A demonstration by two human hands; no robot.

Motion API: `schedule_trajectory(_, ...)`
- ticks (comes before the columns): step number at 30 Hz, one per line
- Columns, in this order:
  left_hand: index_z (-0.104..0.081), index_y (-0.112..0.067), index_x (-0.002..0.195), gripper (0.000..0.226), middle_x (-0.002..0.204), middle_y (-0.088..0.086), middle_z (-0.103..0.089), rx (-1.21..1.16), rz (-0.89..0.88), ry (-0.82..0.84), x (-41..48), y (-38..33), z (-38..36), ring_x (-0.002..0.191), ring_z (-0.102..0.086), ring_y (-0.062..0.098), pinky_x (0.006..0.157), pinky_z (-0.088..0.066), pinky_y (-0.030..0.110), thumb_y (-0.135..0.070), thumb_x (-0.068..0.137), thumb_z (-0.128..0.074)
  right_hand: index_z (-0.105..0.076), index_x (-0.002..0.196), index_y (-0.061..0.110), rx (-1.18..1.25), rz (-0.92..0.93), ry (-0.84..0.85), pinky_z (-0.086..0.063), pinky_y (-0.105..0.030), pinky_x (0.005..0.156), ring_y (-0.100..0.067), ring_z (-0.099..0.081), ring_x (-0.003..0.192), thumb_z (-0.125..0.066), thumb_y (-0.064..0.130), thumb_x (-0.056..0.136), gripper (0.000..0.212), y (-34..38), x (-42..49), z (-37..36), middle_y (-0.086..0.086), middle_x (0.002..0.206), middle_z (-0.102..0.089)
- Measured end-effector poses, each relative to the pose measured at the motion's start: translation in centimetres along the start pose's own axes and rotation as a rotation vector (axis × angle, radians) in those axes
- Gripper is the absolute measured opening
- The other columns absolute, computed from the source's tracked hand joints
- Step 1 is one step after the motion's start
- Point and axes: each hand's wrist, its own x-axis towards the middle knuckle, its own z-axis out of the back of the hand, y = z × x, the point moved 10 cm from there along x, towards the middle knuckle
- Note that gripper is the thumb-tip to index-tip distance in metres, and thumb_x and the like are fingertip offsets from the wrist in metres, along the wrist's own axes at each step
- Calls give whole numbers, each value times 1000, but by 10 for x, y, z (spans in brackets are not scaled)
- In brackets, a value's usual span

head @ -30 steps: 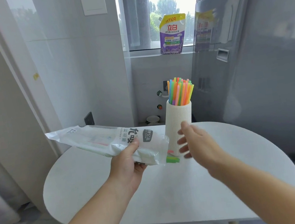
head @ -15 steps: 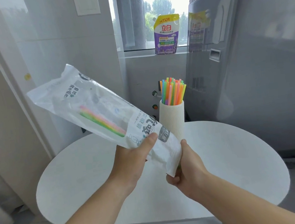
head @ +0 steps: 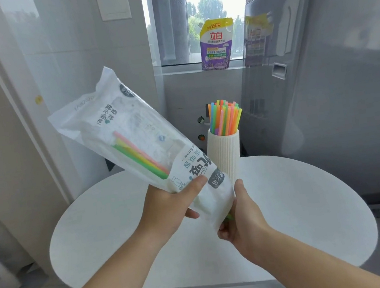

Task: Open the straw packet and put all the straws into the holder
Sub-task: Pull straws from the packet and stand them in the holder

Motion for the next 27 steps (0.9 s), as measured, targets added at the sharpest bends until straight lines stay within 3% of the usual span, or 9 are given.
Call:
schedule_trajectory(3,-74,-25,107,22,98,-4,-80,-60,33,31,-1,3,-7,87,-75,17,55,-58,34,-16,88,-78,-67,99,15,-89,44,-64,-32,-28,49,-16,-34,47,-29,61,102,60,6,-2,5,-8,65,-54)
schedule_trajectory(9,-75,-21,104,12,93,1,-79,-172,139,92,-4,10,-19,75,-71,14,51,-52,28,-24,94,-70,-67,100,10,-172,96,-98,-25,-23,43,-14,-27,41,-26,55,105,61,14,4,12,2,46,-37)
schedule_trajectory(12,-75,-21,110,18,102,2,-79,-209,163,114,-5,11,-22,85,-74,14,56,-58,33,-27,94,-69,-67,98,11,-153,91,-88,-27,-22,41,-14,-28,42,-30,54,105,57,14,4,14,-1,52,-40)
schedule_trajectory(15,-73,-21,114,19,106,0,-79,-194,126,106,-4,10,-19,96,-75,17,64,-63,42,-19,95,-69,-67,100,13,-100,72,-47,-32,-25,43,-16,-37,43,-36,54,104,52,13,3,11,-8,65,-56)
schedule_trajectory(20,-71,-19,117,24,108,-2,-79,-143,44,44,2,7,-5,99,-75,19,68,-64,45,-10,95,-68,-66,110,5,-4,30,56,-45,-29,45,-22,-51,47,-47,49,102,48,10,6,5,-15,88,-64)
schedule_trajectory(24,-71,-21,116,25,109,-1,-79,-155,10,6,4,4,1,100,-75,21,71,-64,51,-10,94,-69,-68,100,1,64,33,112,-51,-28,46,-19,-56,51,-60,36,99,36,15,9,5,-11,74,-64)
schedule_trajectory(27,-69,-20,121,28,114,0,-77,-245,25,-38,6,6,8,103,-74,21,71,-63,47,-12,94,-69,-67,100,-1,170,61,160,-53,-22,48,-15,-57,52,-68,18,94,20,27,11,8,-10,76,-64)
